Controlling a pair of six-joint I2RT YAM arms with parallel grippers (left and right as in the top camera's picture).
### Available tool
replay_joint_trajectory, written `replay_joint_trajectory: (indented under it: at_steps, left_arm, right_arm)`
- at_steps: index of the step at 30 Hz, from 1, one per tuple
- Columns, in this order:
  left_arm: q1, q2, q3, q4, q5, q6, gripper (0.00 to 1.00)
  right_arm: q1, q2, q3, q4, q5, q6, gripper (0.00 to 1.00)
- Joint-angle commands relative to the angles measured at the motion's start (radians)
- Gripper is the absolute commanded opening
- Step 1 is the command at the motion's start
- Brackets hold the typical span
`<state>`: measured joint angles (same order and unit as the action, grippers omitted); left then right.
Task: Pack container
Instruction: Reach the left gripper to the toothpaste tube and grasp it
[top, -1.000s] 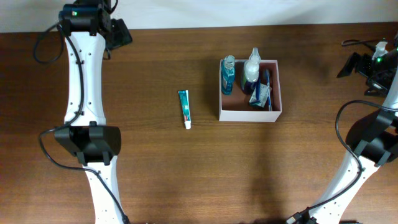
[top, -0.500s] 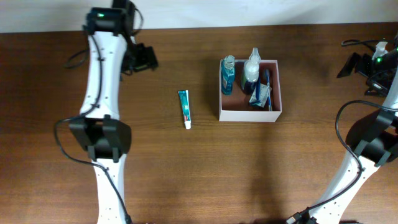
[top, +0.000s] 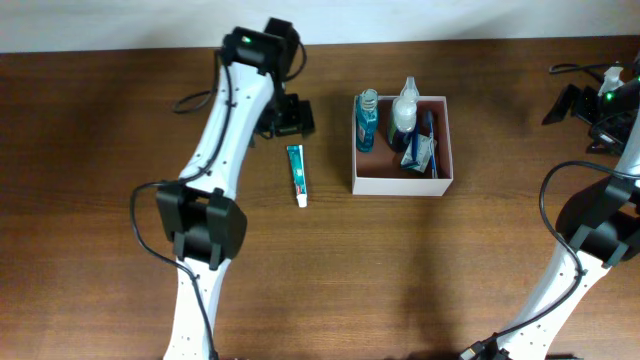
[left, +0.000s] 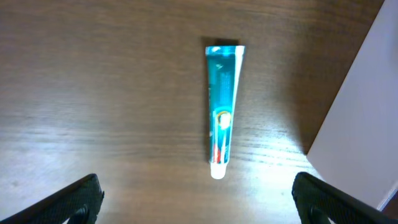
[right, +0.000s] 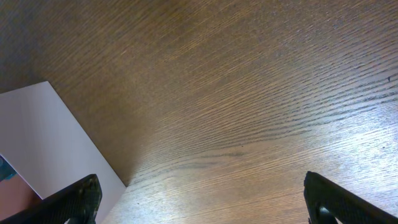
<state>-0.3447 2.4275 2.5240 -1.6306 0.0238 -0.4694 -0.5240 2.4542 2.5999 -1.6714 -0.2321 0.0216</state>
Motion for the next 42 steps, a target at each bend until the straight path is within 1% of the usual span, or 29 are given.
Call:
replay_joint_trajectory:
  at_steps: [1,7,19,25,27,28,30,31,33,37,42]
  left_arm:
    - [-0.023,0.016,-0.084,0.049,0.007,-0.012,0.99]
    - [-0.034,0.017,-0.196,0.115,0.006,-0.012,0.99]
    - [-0.035,0.019,-0.442,0.294,0.007,0.000,0.99]
    - [-0.035,0.028,-0.481,0.333,0.007,0.000,0.98]
    - [-0.035,0.031,-0.481,0.341,0.008,0.000,0.91]
    - [-0.035,0.032,-0.481,0.346,0.008,-0.001,0.82]
    - [-0.035,0.034,-0.481,0.352,0.008,-0.001,0.78]
    - [-0.035,0.036,-0.481,0.355,0.008,0.000,0.73]
    - [-0.035,0.045,-0.481,0.360,0.008,0.000,0.69]
    - [-0.039,0.075,-0.481,0.359,0.019,0.000,0.55]
    - [-0.039,0.080,-0.481,0.357,0.029,0.000,0.43]
  right_arm:
    - [0.000,-0.011,-0.005,0.003,0.009,-0.005,0.99]
    - [0.000,-0.011,-0.005,0.003,0.008,-0.005,0.99]
    - [0.000,-0.011,-0.005,0.004,0.009,-0.005,0.99]
    - [0.000,-0.011,-0.005,0.003,0.009,-0.005,0.99]
    - [0.000,-0.011,-0.005,0.003,0.008,-0.005,0.99]
    - [0.000,-0.011,-0.005,0.003,0.008,-0.005,0.99]
    - [0.000,-0.011,-0.005,0.003,0.008,-0.005,0.99]
    - [0.000,-0.011,-0.005,0.003,0.008,-0.005,0.99]
    - [0.000,-0.011,-0.005,0.003,0.008,-0.005,0.99]
    - [0.000,-0.011,-0.005,0.003,0.008,-0.005,0.99]
    - [0.000,-0.011,-0.005,0.003,0.009,-0.005,0.99]
